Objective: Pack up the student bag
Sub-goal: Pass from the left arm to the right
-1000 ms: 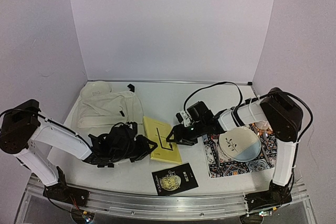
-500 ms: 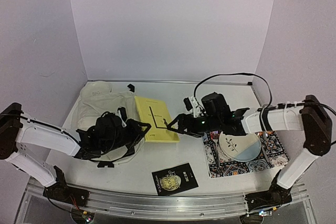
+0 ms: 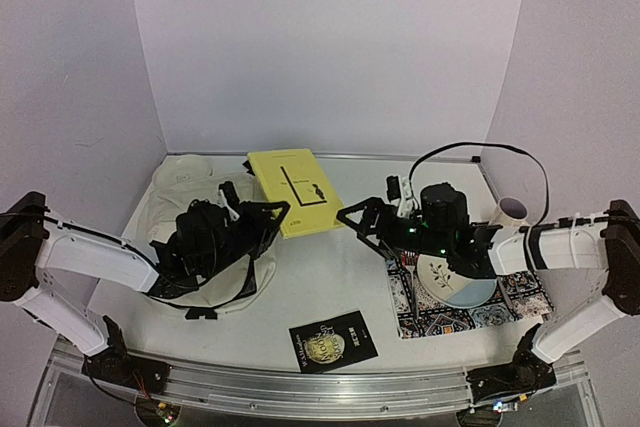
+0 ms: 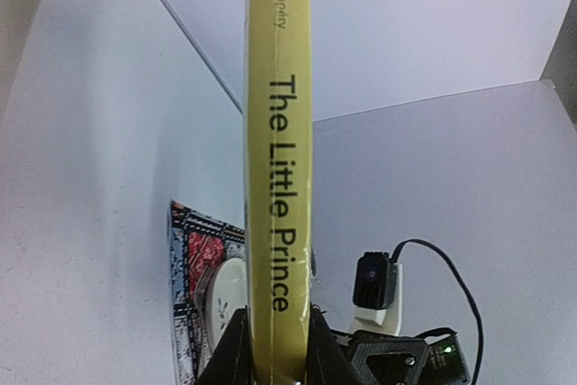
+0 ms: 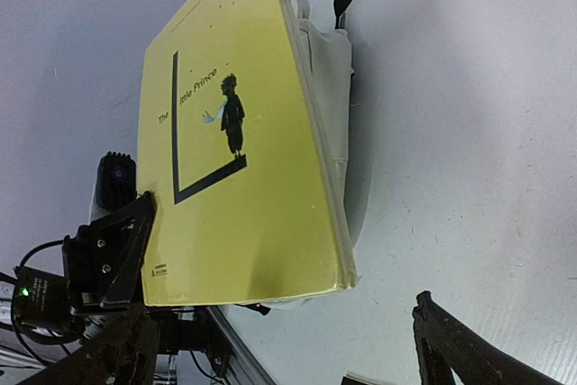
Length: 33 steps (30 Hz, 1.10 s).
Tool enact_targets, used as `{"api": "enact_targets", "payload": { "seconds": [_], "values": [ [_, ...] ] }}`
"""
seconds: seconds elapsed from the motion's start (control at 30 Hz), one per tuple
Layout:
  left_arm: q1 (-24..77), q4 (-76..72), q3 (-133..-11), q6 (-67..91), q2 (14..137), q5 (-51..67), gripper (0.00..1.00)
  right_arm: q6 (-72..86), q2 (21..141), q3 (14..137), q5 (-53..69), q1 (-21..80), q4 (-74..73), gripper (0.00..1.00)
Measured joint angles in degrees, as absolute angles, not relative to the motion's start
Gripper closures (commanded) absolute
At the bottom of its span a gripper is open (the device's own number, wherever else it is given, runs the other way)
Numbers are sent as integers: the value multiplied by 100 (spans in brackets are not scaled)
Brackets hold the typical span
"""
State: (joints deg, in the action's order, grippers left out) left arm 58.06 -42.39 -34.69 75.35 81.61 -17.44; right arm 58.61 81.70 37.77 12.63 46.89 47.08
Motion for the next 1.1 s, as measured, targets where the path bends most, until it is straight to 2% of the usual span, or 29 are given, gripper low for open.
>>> {"api": "enact_targets", "payload": {
  "seconds": [0.33,0.47,0.63,0.77,0.87,0.9,1.1],
  "values": [
    [5794,-5372,-3816,7832,8815,-1490,100,6238,8170,3672,1291,4689,5922,2],
    [5795,-5707,-3868,8012,9034,-1295,100,6260,8246,3771,1311,4689,6281,11],
    [5790,-6134,-3870,8238,9156,-1174,100,6330,8444,3916,1402,4646,6682,43],
    [5784,-6433,-3898,8366,9244,-1073,100,6452,8631,3982,1464,4598,7009,76],
    [5783,-6567,-3890,8374,9272,-1041,93,6602,8731,4003,1538,4558,7107,97],
    [5779,-6604,-3868,8312,9283,-1032,89,6762,8743,4008,1575,4544,7164,100],
    [5793,-6920,-3587,7991,9250,-1072,65,6930,8744,4021,1761,4526,7157,100]
  ]
}}
